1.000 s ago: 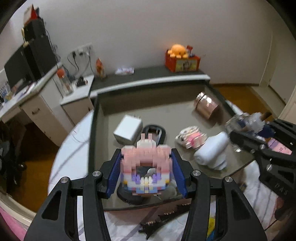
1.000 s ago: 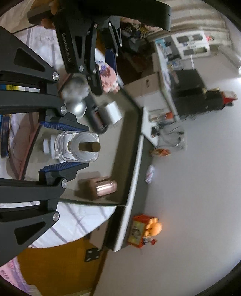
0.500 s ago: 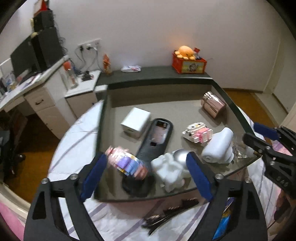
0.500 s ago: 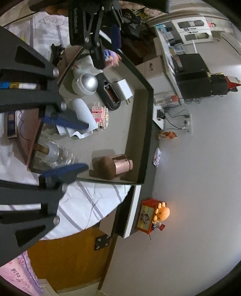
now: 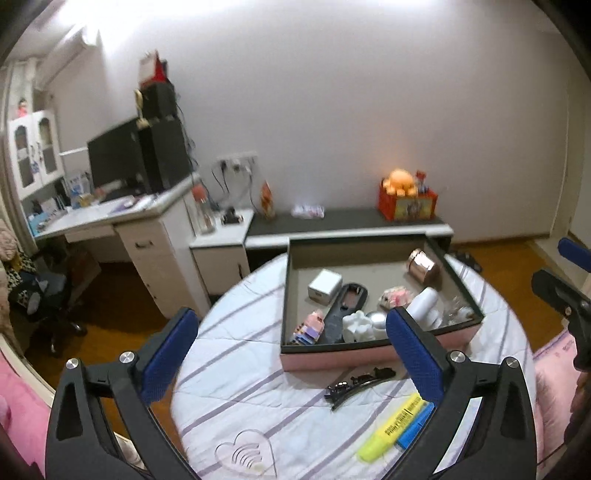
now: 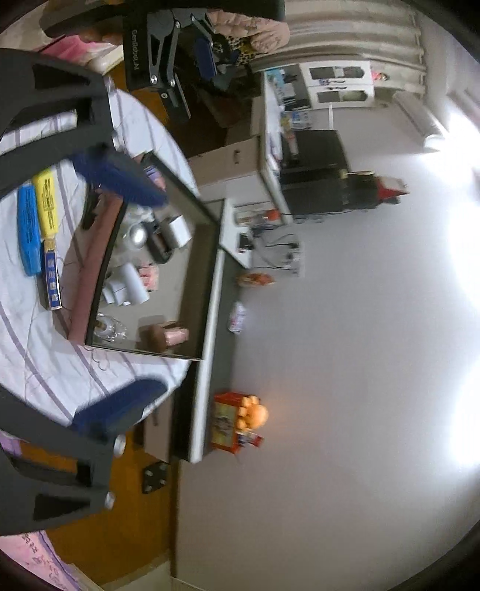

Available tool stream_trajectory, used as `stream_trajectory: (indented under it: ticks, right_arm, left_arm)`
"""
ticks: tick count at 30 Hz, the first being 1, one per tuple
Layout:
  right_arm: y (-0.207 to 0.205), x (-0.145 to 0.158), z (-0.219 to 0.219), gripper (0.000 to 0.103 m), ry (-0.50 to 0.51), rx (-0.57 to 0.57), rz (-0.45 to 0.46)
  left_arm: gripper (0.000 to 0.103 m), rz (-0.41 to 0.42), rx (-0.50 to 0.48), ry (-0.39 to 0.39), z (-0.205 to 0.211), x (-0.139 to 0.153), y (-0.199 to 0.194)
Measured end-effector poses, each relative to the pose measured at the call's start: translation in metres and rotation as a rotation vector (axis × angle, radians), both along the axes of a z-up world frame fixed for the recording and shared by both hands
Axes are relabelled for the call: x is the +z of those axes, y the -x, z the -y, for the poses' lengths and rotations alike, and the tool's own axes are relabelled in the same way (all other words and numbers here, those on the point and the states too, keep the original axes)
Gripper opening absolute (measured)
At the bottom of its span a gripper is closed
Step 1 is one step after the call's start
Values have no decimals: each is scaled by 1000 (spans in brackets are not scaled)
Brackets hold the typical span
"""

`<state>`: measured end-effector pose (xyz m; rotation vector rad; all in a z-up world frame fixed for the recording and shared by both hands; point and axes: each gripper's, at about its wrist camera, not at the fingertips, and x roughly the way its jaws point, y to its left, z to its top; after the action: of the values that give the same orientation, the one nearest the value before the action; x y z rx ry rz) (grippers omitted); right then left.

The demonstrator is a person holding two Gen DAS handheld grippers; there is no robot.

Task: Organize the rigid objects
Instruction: 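Open both tools and withdraw them from the box, then move both tools toward the yellow and blue highlighters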

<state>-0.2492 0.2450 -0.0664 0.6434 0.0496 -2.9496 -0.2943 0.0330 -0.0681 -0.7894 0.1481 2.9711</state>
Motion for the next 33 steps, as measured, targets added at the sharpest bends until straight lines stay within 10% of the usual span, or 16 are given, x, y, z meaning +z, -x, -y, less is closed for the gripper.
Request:
stream_trajectory:
  ticks: [13,33]
  right_arm:
    - [-79,24,33,103,12,-10,-146]
    - [-122,25,55,103,-5,-5,-152]
  left_arm:
    - [103,-166,-38,-33,11,31,-105]
    - [103,-167,-72,-30,21,30,-143]
